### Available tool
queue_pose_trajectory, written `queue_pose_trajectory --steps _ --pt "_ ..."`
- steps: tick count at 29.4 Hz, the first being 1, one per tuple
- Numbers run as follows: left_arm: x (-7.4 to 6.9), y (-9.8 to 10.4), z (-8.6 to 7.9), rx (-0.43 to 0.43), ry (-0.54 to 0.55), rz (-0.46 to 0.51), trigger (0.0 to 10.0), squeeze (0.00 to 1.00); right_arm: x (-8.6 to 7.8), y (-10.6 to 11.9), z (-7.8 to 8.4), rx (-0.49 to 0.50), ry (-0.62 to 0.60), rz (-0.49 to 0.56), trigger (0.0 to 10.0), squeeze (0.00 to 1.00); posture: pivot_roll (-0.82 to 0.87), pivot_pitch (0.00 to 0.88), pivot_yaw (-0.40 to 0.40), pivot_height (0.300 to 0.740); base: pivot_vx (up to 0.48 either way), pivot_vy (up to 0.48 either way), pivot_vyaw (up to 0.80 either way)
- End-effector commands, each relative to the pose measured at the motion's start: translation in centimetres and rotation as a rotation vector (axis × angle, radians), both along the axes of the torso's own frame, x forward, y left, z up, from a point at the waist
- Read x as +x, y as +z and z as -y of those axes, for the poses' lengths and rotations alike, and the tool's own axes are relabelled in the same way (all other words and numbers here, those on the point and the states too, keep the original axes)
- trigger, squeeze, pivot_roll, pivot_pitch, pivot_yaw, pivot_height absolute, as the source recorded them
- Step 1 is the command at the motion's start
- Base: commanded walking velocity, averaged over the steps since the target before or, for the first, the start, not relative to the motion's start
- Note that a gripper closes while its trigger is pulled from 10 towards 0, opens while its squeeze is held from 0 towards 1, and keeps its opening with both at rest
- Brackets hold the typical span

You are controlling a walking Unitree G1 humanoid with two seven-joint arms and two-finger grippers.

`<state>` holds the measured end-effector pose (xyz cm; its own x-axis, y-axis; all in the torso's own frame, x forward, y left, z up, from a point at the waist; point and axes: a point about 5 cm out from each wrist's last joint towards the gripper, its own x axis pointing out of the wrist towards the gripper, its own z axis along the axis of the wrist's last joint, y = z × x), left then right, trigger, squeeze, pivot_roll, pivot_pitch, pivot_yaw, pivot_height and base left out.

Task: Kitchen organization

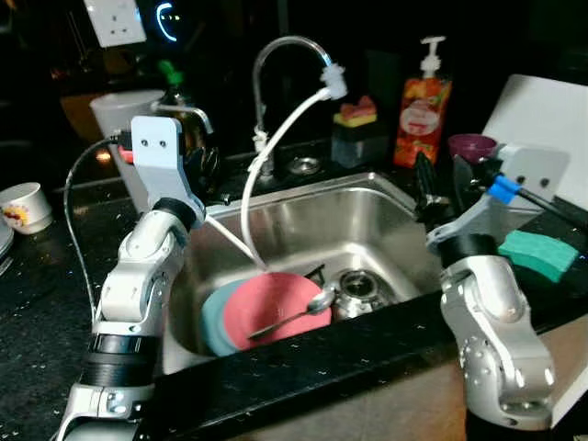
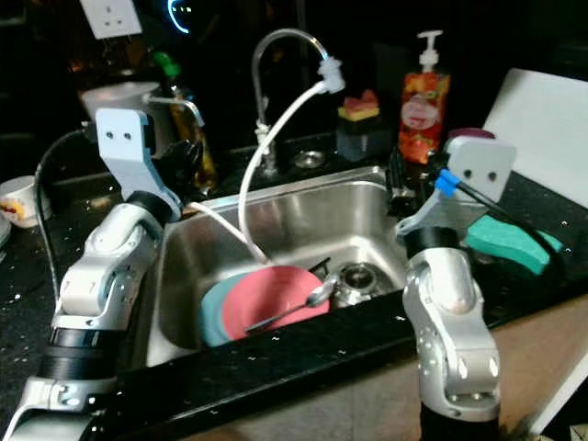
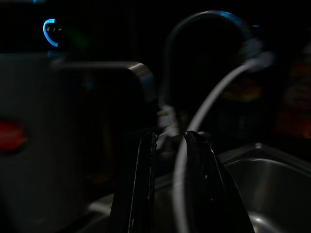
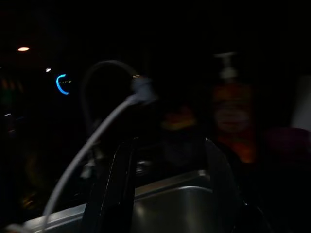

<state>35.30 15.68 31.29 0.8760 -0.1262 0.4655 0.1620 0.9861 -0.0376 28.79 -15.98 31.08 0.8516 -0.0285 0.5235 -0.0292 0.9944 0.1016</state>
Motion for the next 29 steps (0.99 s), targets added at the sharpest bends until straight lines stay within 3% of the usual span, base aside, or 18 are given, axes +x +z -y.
queue_pose_trajectory --steps 1,16,19,22,23,26,28,29 --pt "0.1 -0.4 -0.6 0.003 0.019 -0.017 10.0 0.00 0.0 0.1 -0.3 -0.005 0.013 0.005 10.0 0.00 -0.02 0.046 0.040 0.740 0.000 0.000 0.00" --pt "-0.3 -1.5 -0.1 0.034 -0.021 -0.039 10.0 0.00 -0.1 -0.4 -1.0 -0.021 0.031 -0.004 10.0 0.00 -0.02 0.035 0.050 0.740 0.000 0.000 0.00" --pt "-1.3 -2.3 0.2 0.069 -0.061 -0.031 10.0 0.00 -0.5 -1.2 -1.5 -0.069 0.031 -0.021 10.0 0.00 -0.02 0.035 0.044 0.740 0.000 0.000 0.00" --pt "-3.7 -3.7 1.0 0.143 -0.107 -0.016 10.0 0.00 -1.2 -2.7 -2.0 -0.122 0.031 -0.062 10.0 0.00 -0.01 0.039 0.032 0.740 0.000 0.000 0.00" --pt "-3.7 -3.7 1.0 0.143 -0.107 -0.016 10.0 0.00 -1.2 -2.7 -2.0 -0.122 0.031 -0.062 10.0 0.00 -0.01 0.039 0.032 0.740 0.000 0.000 0.00" --pt "-6.5 -4.7 1.6 0.257 -0.091 0.025 10.0 0.00 -2.0 -3.8 -2.3 -0.142 0.043 -0.098 10.0 0.00 0.00 0.047 0.022 0.740 0.000 0.000 0.00" --pt "-6.5 -4.7 1.6 0.257 -0.091 0.025 10.0 0.00 -2.0 -3.8 -2.3 -0.142 0.043 -0.098 10.0 0.00 0.00 0.047 0.022 0.740 0.000 0.000 0.00" --pt "-7.4 -5.0 1.8 0.269 -0.096 0.027 10.0 0.00 -2.2 -4.1 -2.3 -0.145 0.046 -0.109 10.0 0.00 0.01 0.053 0.014 0.740 0.000 0.000 0.00"
